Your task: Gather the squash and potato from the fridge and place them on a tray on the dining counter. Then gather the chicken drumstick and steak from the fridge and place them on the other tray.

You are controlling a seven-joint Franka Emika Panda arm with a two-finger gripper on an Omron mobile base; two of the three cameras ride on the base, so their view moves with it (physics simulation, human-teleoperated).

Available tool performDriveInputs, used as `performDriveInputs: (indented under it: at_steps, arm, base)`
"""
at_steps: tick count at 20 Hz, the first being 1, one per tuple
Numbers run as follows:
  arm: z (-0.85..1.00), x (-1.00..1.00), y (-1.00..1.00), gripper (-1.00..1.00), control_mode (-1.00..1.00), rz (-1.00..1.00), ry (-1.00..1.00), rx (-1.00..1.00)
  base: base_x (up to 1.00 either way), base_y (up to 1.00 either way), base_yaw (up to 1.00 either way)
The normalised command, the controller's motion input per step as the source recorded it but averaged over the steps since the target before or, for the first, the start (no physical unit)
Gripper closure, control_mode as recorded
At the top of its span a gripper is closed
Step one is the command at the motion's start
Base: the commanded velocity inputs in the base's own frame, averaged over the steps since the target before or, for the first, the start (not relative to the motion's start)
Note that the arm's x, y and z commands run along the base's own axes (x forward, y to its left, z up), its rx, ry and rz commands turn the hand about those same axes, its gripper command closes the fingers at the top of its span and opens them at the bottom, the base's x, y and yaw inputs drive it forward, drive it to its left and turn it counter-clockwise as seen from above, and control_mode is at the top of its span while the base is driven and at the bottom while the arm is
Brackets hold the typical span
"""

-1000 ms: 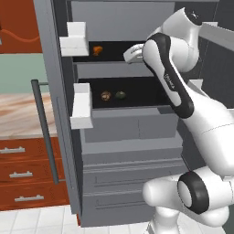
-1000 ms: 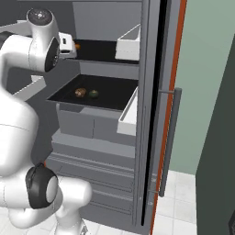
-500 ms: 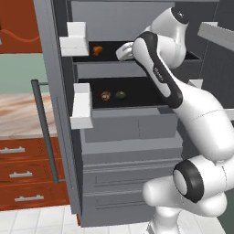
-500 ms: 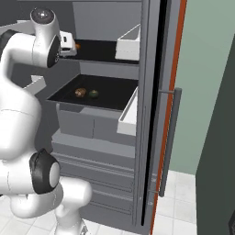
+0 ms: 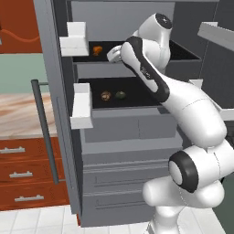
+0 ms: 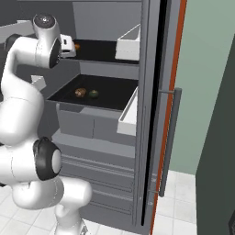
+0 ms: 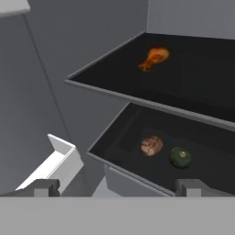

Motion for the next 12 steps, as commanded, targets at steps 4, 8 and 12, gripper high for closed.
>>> performDriveInputs:
  at_steps: [4,8,12]
  arm:
    - [-0.04,0.45,0.13,-1.0,-1.0,0.0,0.0,0.0]
    - [0.0,0.48,0.21,-1.0,-1.0,0.0,0.0,0.0]
    - [0.0,0.46,0.18,-1.0,-1.0,0.0,0.0,0.0]
  base:
    - [0.0,0.0,0.0]
    - [0.0,0.0,0.0]
    - [0.0,0.0,0.0]
